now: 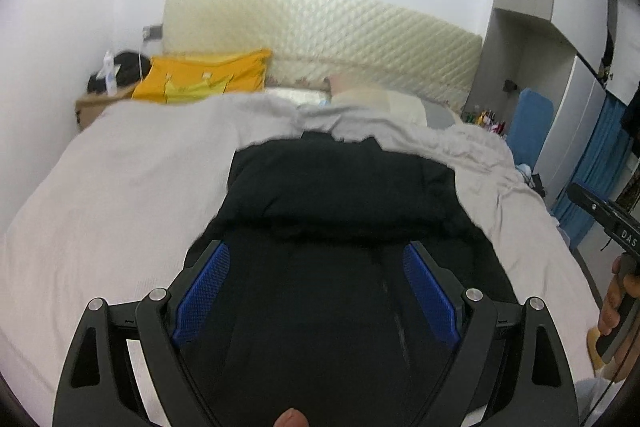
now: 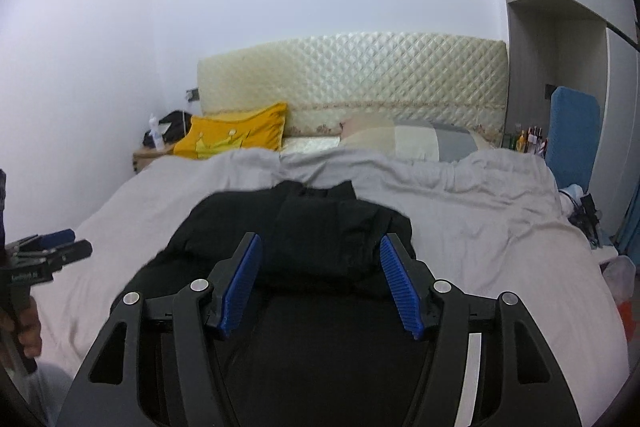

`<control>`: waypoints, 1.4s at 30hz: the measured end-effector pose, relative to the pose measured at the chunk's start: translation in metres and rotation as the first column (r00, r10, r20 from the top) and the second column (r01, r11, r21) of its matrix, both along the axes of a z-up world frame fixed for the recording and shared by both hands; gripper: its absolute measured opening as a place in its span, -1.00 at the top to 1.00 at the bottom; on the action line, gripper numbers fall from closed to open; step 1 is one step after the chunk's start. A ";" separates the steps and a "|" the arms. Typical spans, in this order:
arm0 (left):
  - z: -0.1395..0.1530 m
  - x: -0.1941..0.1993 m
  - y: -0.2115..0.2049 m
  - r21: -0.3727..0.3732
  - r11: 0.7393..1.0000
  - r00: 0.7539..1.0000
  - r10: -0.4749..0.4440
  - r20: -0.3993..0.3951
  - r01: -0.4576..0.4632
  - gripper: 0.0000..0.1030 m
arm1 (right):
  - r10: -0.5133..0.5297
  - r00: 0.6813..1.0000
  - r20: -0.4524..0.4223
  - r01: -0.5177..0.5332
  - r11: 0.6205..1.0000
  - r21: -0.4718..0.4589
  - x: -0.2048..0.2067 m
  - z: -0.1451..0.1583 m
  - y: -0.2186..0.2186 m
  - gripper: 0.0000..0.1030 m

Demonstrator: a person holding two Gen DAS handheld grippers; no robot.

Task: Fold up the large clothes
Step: 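Press the folded jacket flat with the right gripper and withdraw, then move both grippers to the jacket's hem edge and grasp it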

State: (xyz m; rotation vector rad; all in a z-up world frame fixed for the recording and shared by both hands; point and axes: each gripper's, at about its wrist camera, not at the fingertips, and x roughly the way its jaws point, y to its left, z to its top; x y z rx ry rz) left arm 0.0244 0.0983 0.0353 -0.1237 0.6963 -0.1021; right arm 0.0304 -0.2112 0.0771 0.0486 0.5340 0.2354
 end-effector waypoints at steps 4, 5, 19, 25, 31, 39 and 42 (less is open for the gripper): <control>-0.026 -0.007 0.023 -0.032 0.999 0.994 0.026 -0.103 -0.029 -0.74 | 0.020 0.995 -0.097 -0.020 1.000 0.005 -0.011 -0.026 -0.009 -0.17; -0.034 -0.007 0.029 -0.042 0.999 0.991 0.029 -0.132 -0.035 -0.74 | 0.024 0.992 -0.120 -0.023 1.000 0.013 -0.012 -0.033 -0.012 -0.17; -0.121 0.013 0.077 -0.106 0.988 0.916 0.060 -0.396 -0.111 -0.73 | -0.024 0.873 -0.487 0.090 0.989 0.114 -0.006 -0.155 -0.087 -0.17; -0.145 0.025 0.094 -0.182 0.968 0.878 0.066 -0.473 -0.171 -0.73 | -0.032 0.817 -0.576 0.168 0.969 0.183 -0.005 -0.183 -0.111 -0.35; -0.163 0.030 0.114 -0.228 0.935 0.835 0.113 -0.539 -0.273 -0.74 | -0.001 0.733 -0.681 0.305 0.895 0.327 -0.011 -0.217 -0.139 -0.40; -0.183 0.029 0.138 -0.239 0.884 0.772 0.185 -0.609 -0.401 -0.74 | -0.087 0.658 -0.748 0.451 0.841 0.298 -0.014 -0.238 -0.171 -0.46; -0.193 0.032 0.145 -0.250 0.873 0.745 0.172 -0.645 -0.418 -0.74 | -0.086 0.633 -0.769 0.488 0.816 0.310 -0.016 -0.247 -0.182 -0.48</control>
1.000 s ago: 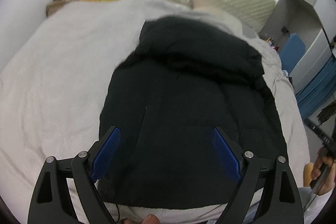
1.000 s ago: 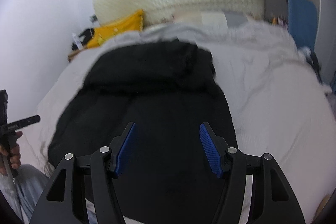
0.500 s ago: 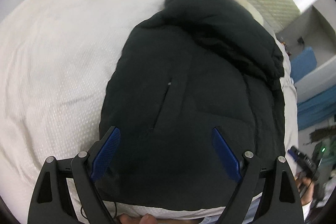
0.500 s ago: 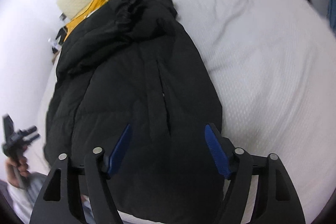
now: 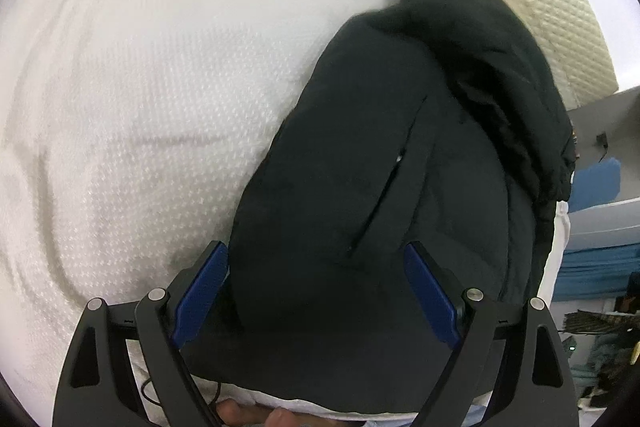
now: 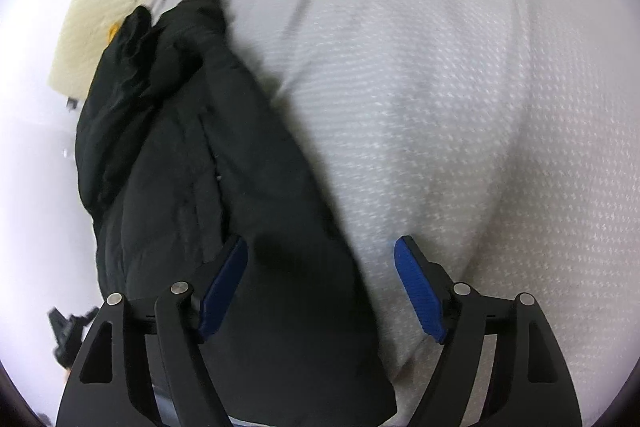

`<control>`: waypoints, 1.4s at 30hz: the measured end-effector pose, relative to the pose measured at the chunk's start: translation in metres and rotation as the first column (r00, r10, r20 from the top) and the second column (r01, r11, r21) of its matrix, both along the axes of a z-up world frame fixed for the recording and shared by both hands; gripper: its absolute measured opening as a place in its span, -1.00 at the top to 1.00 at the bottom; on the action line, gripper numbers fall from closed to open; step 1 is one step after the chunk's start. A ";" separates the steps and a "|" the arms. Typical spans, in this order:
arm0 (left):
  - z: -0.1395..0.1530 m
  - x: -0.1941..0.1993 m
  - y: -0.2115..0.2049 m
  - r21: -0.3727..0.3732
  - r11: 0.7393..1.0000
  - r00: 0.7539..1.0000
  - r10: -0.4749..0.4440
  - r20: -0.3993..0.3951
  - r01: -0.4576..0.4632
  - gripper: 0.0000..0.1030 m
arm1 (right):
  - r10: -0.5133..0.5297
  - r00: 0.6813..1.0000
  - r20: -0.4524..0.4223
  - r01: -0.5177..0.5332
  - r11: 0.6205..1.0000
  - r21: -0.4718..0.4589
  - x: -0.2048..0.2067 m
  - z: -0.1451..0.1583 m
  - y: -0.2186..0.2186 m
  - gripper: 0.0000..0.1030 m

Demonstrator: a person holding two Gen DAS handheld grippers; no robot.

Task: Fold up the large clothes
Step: 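Move both grippers to the jacket's hem edge and grasp it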

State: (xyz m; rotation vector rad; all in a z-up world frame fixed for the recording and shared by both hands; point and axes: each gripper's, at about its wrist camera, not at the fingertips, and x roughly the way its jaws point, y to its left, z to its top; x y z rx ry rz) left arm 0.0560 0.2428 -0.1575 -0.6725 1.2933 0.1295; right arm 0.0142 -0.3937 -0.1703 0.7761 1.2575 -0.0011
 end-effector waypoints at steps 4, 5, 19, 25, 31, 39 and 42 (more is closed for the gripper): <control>-0.012 0.005 0.007 0.006 0.999 0.998 0.037 -0.057 -0.037 -0.74 | 0.007 0.999 -0.053 -0.003 0.997 0.076 0.000 -0.016 -0.006 -0.53; -0.016 0.007 0.009 0.002 0.999 0.997 0.043 -0.070 -0.043 -0.75 | 0.019 0.998 -0.061 -0.013 0.995 0.095 0.001 -0.018 -0.005 -0.59; -0.041 0.021 0.009 -0.309 0.951 0.996 -0.048 -0.080 0.021 -0.75 | 0.119 0.992 0.030 -0.122 0.962 0.245 0.007 -0.008 0.013 -0.65; -0.016 0.020 -0.005 -0.357 0.925 0.991 -0.114 0.067 0.131 -0.75 | 0.214 0.965 0.152 -0.251 0.923 0.291 0.012 0.011 0.039 -0.65; -0.007 0.020 -0.015 -0.388 0.908 0.986 -0.123 0.110 0.156 -0.72 | 0.215 0.957 0.197 -0.270 0.907 0.323 0.013 0.015 0.036 -0.65; -0.053 0.024 -0.001 -0.311 0.950 0.990 -0.071 -0.120 0.031 -0.72 | 0.137 0.990 0.022 -0.138 0.950 0.282 0.008 -0.019 0.020 -0.63; -0.051 0.029 -0.012 -0.388 0.918 0.991 -0.117 -0.069 0.082 -0.69 | 0.123 0.992 0.001 -0.117 0.943 0.312 0.008 -0.026 0.018 -0.64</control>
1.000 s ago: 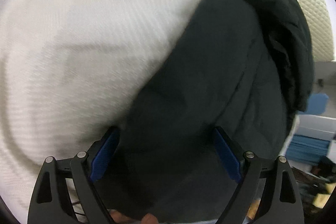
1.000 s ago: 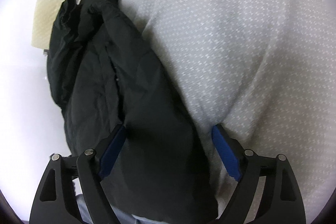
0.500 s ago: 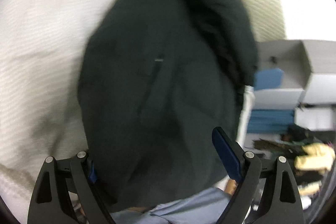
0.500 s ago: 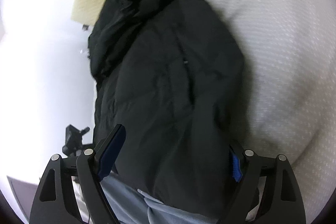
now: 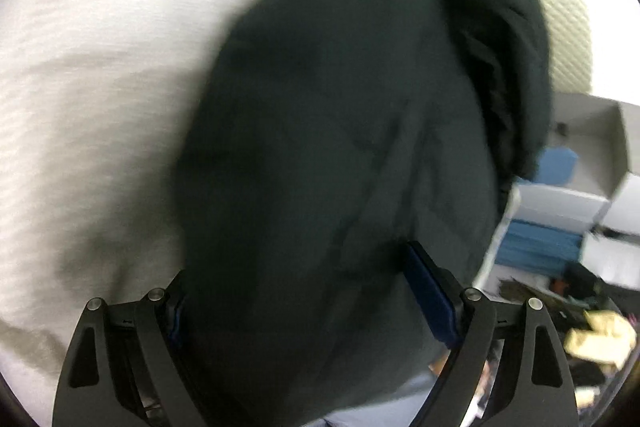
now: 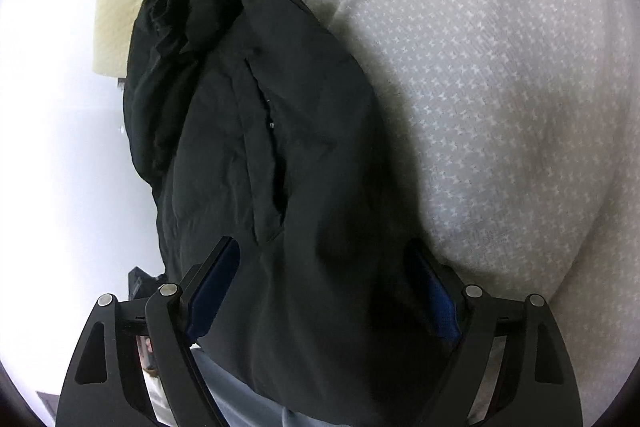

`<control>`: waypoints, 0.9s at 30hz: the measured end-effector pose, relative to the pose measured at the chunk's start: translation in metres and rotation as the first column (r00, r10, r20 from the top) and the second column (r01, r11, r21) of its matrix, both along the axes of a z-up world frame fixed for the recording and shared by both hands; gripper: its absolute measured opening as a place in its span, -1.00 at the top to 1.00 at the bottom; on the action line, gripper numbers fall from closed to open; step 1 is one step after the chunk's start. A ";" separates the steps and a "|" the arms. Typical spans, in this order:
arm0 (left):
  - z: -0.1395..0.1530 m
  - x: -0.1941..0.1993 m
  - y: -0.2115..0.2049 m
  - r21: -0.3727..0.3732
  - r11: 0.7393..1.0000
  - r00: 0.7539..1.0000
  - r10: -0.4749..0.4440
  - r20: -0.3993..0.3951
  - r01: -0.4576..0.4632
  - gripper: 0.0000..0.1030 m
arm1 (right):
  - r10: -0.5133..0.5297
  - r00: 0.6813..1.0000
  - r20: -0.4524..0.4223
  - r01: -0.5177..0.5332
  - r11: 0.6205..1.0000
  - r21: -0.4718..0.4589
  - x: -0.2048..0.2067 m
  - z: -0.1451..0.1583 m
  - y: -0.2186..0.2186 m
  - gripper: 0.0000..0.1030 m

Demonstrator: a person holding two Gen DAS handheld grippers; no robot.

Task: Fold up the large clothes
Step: 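Move both grippers to the jacket's hem edge and grasp it, then lift the hem with both grippers and fold it toward the collar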

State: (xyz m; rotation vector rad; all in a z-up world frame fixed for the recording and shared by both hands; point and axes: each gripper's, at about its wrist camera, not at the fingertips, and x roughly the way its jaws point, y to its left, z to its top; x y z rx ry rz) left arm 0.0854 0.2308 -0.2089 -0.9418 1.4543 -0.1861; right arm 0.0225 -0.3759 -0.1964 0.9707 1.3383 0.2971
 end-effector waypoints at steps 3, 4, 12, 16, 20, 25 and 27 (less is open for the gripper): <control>0.008 0.005 -0.019 -0.018 0.997 0.995 -0.072 0.063 0.073 -0.59 | 0.040 0.999 0.017 -0.041 0.997 0.066 0.003 0.000 0.011 -0.64; 0.010 0.006 -0.022 -0.016 0.996 0.994 -0.085 0.075 0.086 -0.49 | 0.056 0.998 0.024 -0.058 0.994 0.097 0.004 -0.001 0.017 -0.64; 0.008 0.009 -0.023 -0.015 0.997 0.992 -0.077 0.096 0.078 0.23 | 0.117 0.975 0.189 -0.128 0.991 0.046 0.006 0.028 0.055 0.18; 0.015 0.011 -0.030 -0.027 0.997 0.984 -0.069 0.162 0.074 0.74 | 0.139 0.945 0.296 -0.139 0.990 -0.019 0.001 0.051 0.065 0.76; 0.037 0.003 -0.026 -0.040 0.997 0.963 -0.060 0.261 0.073 0.84 | 0.136 0.908 0.396 -0.124 0.991 -0.056 -0.007 0.076 0.066 0.85; 0.076 -0.018 -0.016 -0.069 0.995 0.917 -0.043 0.396 0.076 0.89 | 0.085 0.869 0.487 -0.085 0.996 -0.023 -0.015 0.103 0.059 0.88; 0.089 -0.026 -0.012 -0.082 0.994 0.903 -0.028 0.428 0.070 0.89 | 0.058 0.852 0.521 -0.069 0.998 0.001 -0.022 0.115 0.051 0.89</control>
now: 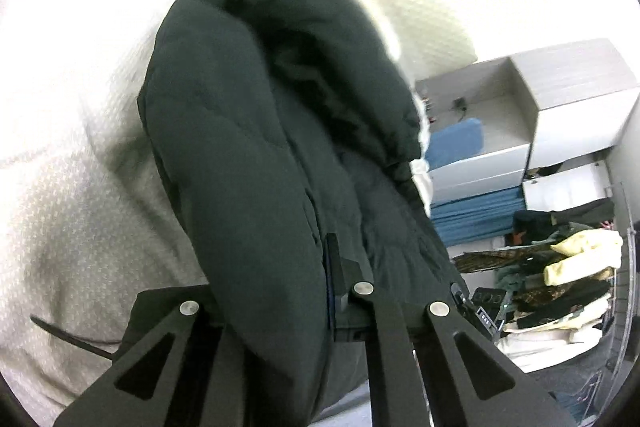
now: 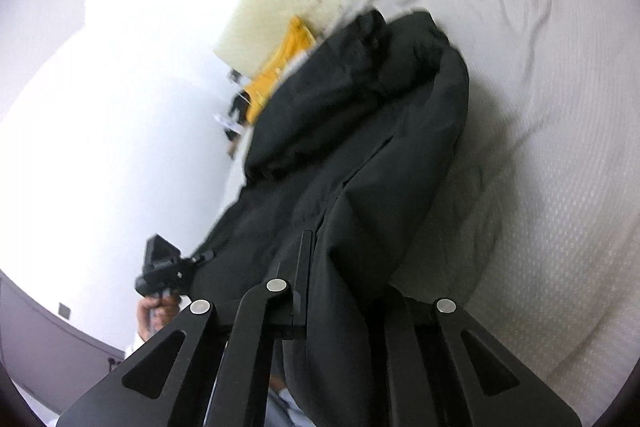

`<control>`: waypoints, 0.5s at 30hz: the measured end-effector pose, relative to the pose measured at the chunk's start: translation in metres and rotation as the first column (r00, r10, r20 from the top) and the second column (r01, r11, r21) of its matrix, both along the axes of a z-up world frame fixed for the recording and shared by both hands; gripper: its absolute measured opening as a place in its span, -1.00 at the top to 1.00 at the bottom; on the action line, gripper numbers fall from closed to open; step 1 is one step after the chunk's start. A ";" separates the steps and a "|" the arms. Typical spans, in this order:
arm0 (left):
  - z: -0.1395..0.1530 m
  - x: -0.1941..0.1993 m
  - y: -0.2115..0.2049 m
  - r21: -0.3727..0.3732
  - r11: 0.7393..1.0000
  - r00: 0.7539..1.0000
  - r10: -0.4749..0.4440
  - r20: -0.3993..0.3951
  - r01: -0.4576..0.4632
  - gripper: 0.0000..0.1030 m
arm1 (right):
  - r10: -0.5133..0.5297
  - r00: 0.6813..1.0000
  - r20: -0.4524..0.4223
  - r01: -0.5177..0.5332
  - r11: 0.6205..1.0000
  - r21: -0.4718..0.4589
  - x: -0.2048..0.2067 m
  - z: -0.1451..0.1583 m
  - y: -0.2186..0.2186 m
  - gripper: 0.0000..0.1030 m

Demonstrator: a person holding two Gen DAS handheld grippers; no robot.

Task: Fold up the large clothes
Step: 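Lift the hem with both grippers and fold it toward the collar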

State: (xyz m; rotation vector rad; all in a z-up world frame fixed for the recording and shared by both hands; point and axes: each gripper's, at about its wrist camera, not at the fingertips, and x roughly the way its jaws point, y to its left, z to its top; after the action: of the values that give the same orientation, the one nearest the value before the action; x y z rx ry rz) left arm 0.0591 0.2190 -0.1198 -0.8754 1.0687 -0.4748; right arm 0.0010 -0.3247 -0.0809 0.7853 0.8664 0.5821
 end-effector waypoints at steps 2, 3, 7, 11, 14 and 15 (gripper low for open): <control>0.011 -0.009 0.008 -0.029 1.000 1.000 0.001 0.015 -0.001 0.90 | -0.016 0.999 0.030 0.015 1.000 0.019 -0.008 0.011 -0.010 0.89; 0.017 -0.012 0.011 -0.036 0.999 1.000 0.001 0.021 -0.001 0.90 | -0.021 0.999 0.034 0.020 1.000 0.024 -0.013 0.014 -0.015 0.89; 0.048 -0.029 0.030 -0.058 0.998 0.998 0.008 0.057 -0.005 0.90 | -0.020 0.996 0.089 0.016 0.999 0.051 -0.037 0.036 -0.023 0.89; 0.088 -0.051 0.050 -0.055 0.999 0.994 0.008 0.110 -0.002 0.90 | -0.023 0.991 0.130 0.012 0.996 0.085 -0.058 0.056 -0.029 0.89; 0.113 -0.071 0.053 -0.012 1.000 0.991 -0.010 0.136 0.012 0.91 | -0.032 0.987 0.155 0.015 0.994 0.107 -0.080 0.073 -0.030 0.89; 0.120 -0.080 0.054 -0.002 1.000 0.990 -0.016 0.140 0.016 0.91 | -0.033 0.989 0.145 0.017 0.994 0.108 -0.087 0.079 -0.029 0.89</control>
State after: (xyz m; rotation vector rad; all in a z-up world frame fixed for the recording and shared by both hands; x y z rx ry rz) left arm -0.0214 0.2730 0.0002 -0.8249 0.9469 -0.5437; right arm -0.0860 -0.3538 -0.0019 0.8383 0.6938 0.6598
